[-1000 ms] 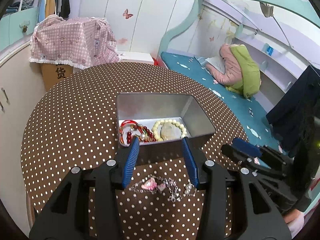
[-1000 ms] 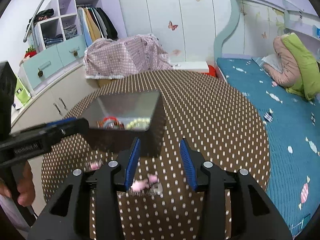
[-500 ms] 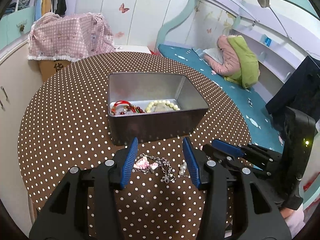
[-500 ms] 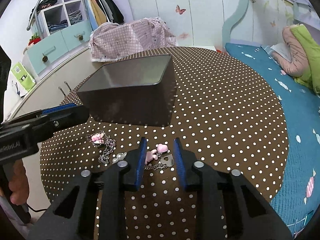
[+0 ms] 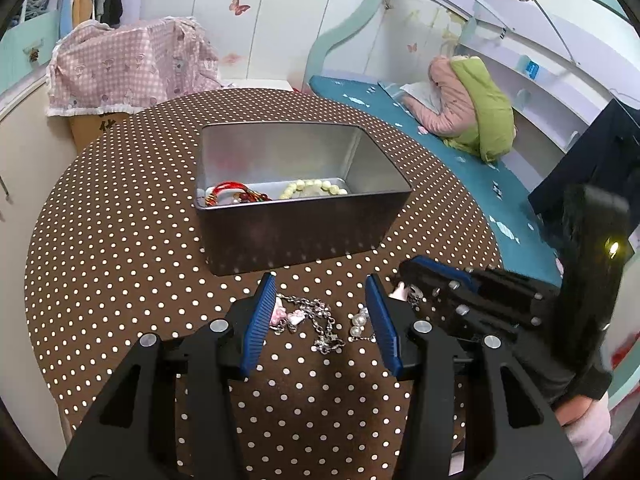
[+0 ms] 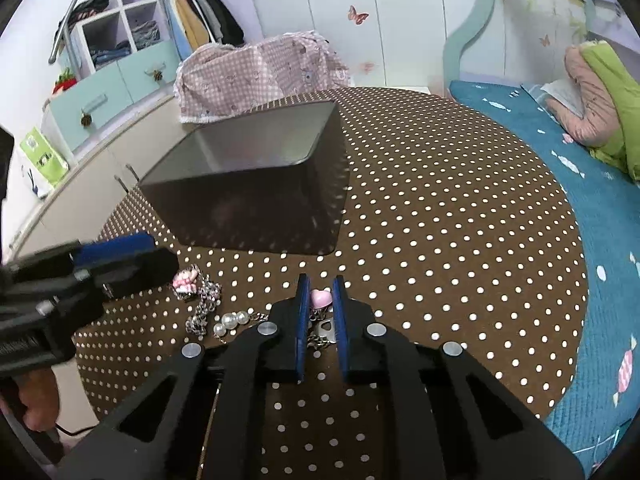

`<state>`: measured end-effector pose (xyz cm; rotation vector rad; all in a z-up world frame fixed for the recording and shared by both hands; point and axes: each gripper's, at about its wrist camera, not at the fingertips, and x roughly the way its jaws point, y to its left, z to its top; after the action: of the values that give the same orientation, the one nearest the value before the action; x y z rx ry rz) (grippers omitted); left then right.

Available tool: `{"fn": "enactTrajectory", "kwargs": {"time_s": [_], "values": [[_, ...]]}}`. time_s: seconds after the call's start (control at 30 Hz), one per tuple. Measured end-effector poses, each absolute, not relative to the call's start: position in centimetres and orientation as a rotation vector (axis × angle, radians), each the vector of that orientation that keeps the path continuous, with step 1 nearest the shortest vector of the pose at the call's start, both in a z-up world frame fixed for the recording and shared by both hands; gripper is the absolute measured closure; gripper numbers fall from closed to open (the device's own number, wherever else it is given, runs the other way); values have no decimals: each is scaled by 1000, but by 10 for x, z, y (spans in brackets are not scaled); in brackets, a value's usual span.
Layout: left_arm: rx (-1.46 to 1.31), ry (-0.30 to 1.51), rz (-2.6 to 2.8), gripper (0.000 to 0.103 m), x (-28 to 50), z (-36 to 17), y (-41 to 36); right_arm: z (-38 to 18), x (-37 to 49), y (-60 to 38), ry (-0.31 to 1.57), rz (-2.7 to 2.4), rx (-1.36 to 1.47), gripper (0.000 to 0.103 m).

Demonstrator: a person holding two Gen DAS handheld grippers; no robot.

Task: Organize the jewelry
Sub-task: 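Grasp a silver charm chain with the left gripper while the right holds the heart charm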

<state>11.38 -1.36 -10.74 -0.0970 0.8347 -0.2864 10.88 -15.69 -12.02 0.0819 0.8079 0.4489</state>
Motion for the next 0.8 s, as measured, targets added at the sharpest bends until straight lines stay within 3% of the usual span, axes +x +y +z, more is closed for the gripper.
{"fn": "enactTrajectory", "kwargs": {"time_s": [0.53,0.8], "values": [[-67,938,-421,56,124,-134,-44,-92,101,-188,717,391,126,93],[-48,957,-431,82,128,-141,-50,-99,106,-196,740,361,168,93]]}}
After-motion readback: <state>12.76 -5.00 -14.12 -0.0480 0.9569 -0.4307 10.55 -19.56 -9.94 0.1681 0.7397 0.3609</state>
